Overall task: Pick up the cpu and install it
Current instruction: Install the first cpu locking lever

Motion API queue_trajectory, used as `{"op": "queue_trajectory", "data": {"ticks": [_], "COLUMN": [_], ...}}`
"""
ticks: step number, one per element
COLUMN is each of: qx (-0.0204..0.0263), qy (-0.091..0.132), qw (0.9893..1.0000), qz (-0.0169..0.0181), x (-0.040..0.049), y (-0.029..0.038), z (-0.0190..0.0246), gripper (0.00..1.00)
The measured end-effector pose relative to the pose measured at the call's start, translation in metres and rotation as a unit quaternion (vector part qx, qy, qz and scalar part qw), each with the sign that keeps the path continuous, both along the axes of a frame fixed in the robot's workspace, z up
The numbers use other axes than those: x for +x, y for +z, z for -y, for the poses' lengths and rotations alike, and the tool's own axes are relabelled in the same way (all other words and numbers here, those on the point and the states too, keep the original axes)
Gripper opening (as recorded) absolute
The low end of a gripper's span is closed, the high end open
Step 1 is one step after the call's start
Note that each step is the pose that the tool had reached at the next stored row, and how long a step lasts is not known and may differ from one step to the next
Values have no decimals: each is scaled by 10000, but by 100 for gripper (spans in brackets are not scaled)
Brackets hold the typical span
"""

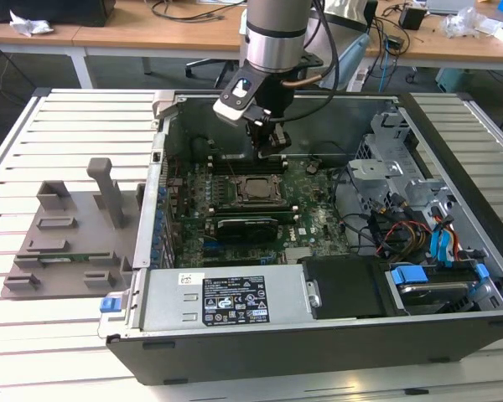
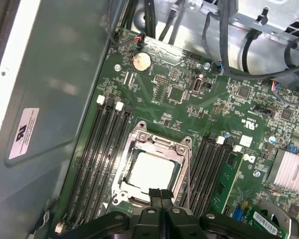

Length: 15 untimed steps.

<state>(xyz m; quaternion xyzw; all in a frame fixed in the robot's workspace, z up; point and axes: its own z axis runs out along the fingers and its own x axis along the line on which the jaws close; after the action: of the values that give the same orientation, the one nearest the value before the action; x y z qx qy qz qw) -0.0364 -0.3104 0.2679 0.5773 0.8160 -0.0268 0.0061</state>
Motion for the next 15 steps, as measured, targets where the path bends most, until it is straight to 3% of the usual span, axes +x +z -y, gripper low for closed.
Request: {"op": "queue_trajectory", "data": {"ticks": [14,15], "qx": [0,0], "qy": [484,652], "qw": [9988,9979], "qz": [0,0], "x": [0,0], "y": [0,0], "z": [0,0], "gripper": [11,11]}}
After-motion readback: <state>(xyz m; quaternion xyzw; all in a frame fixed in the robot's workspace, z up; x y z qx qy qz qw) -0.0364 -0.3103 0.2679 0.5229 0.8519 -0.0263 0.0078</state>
